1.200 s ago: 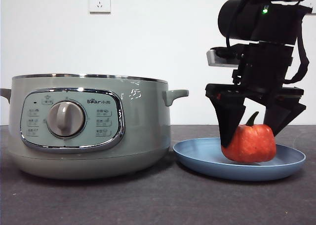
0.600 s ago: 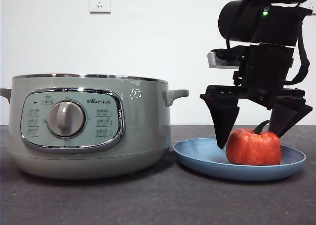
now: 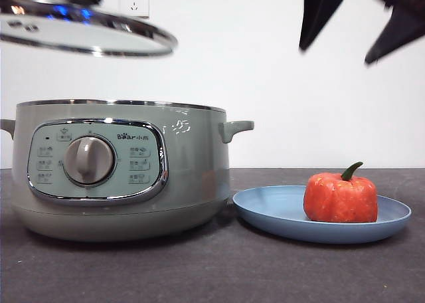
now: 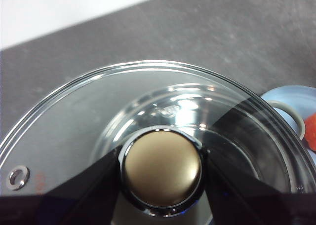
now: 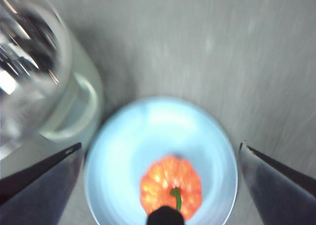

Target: Take the pumpkin out from the steamer,put the pumpkin in the blue plate,close the lid

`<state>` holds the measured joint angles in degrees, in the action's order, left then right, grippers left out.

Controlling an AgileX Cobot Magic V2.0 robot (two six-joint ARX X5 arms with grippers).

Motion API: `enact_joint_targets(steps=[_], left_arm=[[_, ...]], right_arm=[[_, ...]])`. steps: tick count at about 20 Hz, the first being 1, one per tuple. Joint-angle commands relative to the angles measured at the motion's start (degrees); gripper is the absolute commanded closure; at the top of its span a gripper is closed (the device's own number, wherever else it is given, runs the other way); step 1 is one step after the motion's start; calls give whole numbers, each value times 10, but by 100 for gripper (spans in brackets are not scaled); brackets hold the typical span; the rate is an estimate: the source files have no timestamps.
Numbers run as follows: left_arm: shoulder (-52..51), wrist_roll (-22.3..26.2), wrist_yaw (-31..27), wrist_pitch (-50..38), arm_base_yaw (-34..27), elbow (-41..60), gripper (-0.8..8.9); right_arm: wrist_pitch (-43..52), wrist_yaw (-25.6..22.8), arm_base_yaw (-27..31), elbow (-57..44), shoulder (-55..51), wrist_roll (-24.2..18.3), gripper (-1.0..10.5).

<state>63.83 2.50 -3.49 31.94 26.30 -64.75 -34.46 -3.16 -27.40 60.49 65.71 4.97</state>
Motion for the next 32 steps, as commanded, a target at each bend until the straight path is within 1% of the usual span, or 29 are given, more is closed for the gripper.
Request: enact_joint_targets(steps=[1, 5, 8, 12, 14, 16, 21, 25, 28, 32], left_arm=[[26, -3, 26, -44, 1, -5, 822], [75, -13, 54, -84, 4, -5, 822], [104, -14, 54, -103, 4, -5, 822], [124, -25, 57, -104, 8, -5, 822], [124, -25, 70, -107, 8, -5, 822], [124, -25, 68, -108, 13, -5, 822], [132, -25, 66, -100, 14, -4, 822], [162, -25, 67, -91, 14, -4, 822], [163, -25, 67, -69, 16, -4, 822], [162, -24, 64, -18, 14, -4, 822]], right_arm=[[2, -2, 0, -6, -31, 7, 383], [1, -2, 0, -6, -64, 10, 383], [1, -2, 0, -6, -69, 10, 383], [1, -2, 0, -6, -69, 10, 383], [1, -2, 0, -6, -69, 10, 383], [1, -2, 0, -6, -69, 10, 383], [1, -2, 0, -6, -69, 10, 383], [1, -2, 0, -6, -69, 10, 383], [1, -2, 0, -6, -69, 10, 383], [1, -2, 0, -6, -69, 10, 383]])
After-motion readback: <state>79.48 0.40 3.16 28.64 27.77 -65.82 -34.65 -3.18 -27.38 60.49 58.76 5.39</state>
